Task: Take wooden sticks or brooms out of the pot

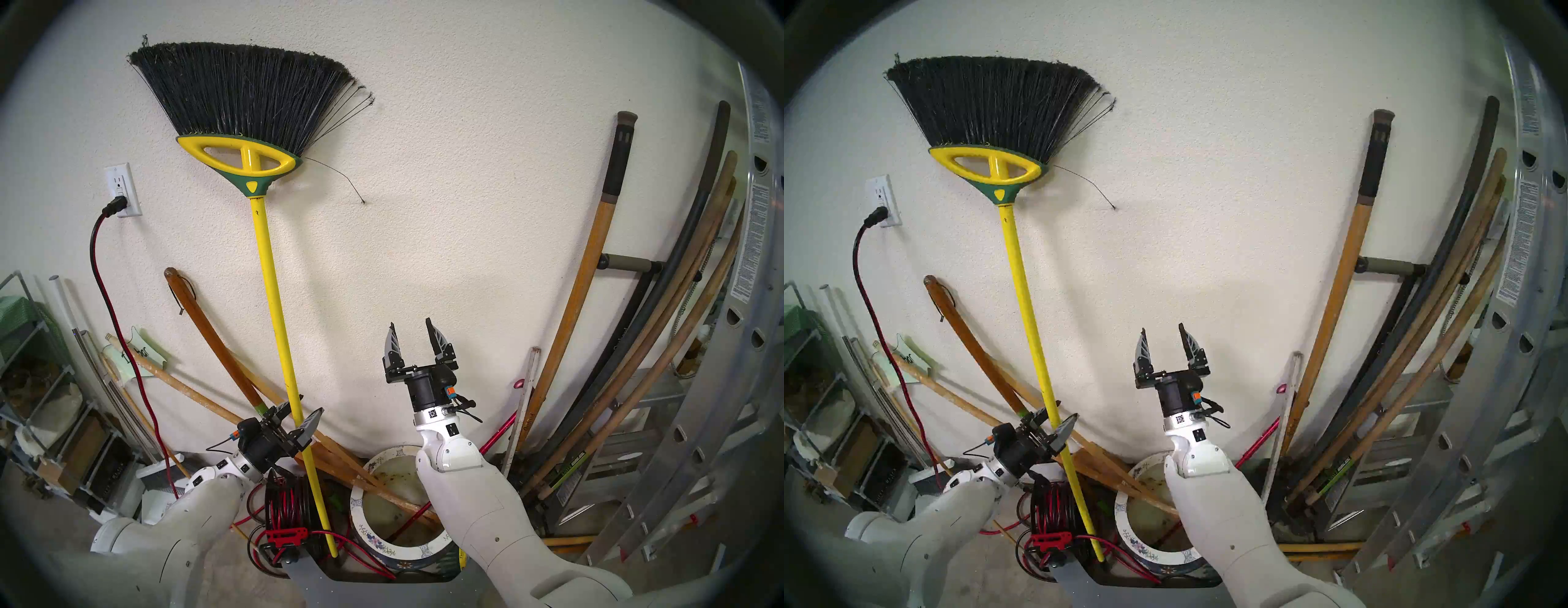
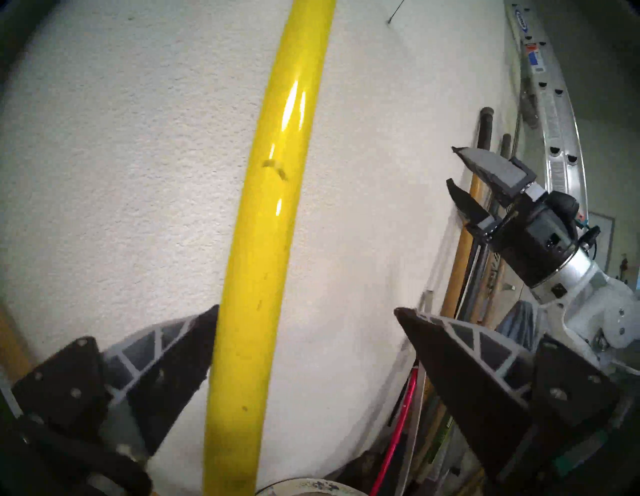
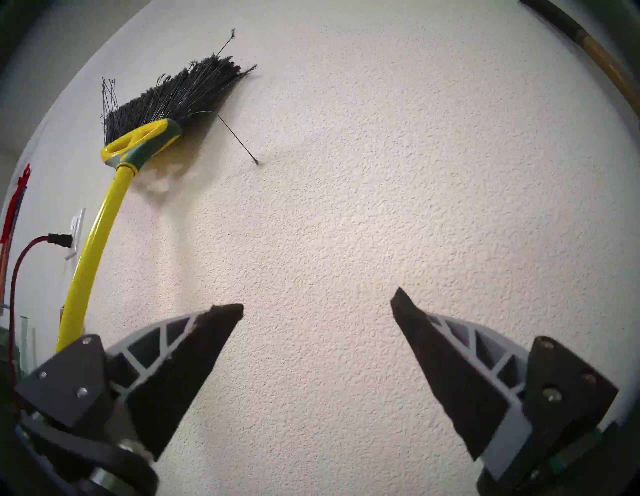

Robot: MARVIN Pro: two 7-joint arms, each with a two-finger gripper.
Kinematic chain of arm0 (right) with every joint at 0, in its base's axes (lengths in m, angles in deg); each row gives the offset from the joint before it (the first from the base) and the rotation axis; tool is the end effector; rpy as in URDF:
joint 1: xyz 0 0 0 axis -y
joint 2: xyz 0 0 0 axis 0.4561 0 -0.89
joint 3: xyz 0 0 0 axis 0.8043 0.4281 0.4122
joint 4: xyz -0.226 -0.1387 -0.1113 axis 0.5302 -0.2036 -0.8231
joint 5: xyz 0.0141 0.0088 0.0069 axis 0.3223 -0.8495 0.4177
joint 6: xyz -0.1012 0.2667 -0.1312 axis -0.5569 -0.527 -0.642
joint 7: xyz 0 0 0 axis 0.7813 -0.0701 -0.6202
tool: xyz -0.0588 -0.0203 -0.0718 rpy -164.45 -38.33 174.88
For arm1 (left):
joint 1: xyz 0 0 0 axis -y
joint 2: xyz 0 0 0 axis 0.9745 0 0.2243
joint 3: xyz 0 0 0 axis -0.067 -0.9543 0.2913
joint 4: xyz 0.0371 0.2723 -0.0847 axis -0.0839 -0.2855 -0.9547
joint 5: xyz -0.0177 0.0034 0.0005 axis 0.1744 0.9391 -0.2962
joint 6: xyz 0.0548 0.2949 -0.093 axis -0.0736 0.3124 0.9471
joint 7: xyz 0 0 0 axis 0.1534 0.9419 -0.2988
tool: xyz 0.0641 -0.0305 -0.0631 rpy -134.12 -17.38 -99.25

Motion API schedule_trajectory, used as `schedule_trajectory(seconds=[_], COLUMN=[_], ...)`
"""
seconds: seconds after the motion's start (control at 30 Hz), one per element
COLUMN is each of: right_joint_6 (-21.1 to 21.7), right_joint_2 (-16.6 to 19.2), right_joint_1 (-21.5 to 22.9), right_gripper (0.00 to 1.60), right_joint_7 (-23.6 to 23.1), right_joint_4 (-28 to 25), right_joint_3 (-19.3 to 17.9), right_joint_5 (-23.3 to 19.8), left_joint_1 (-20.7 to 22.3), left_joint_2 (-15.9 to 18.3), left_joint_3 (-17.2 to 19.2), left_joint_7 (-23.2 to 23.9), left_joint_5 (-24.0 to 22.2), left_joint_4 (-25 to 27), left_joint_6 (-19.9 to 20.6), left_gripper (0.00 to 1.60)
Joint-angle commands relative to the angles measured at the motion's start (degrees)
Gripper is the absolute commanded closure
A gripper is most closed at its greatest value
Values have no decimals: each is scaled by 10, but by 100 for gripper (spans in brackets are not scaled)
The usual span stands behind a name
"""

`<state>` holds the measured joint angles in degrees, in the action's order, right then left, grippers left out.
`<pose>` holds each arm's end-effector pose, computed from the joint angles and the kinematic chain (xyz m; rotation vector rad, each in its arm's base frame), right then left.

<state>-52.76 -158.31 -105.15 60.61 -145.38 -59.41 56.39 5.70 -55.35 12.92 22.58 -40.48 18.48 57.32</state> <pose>0.4314 0.1374 -0.3409 -1.3471 -0.0972 -2.3852 0.3779 0.1070 -0.4646 1.5913 -0.2404 1.7636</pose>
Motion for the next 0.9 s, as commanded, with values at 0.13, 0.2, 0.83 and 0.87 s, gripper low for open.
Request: schedule_trajectory(seconds=[0.13, 0.2, 0.83, 0.87], right_joint_6=[-7, -8, -12, -12], right_joint_2=[-2, -2, -6, -6], right_joint_1=[2, 2, 19, 19], right_gripper=[0, 0, 0, 0], right_joint_7=[0, 0, -3, -3], right_joint_4=[4, 5, 38, 38], right_joint_3=[0, 0, 4, 4], right_joint_5=[-5, -5, -14, -14], left_joint_1=[-34, -39, -92, -92], left_joint_2=[8, 9, 37, 37], left_joint_3=[26, 25, 50, 50], left_joint_7=[69, 53, 41, 41], left_joint_5=[-67, -74, -181, -181], left_joint_4=[57, 69, 196, 196], left_joint_6=[-19, -24, -26, -26], left_gripper=[0, 0, 0, 0])
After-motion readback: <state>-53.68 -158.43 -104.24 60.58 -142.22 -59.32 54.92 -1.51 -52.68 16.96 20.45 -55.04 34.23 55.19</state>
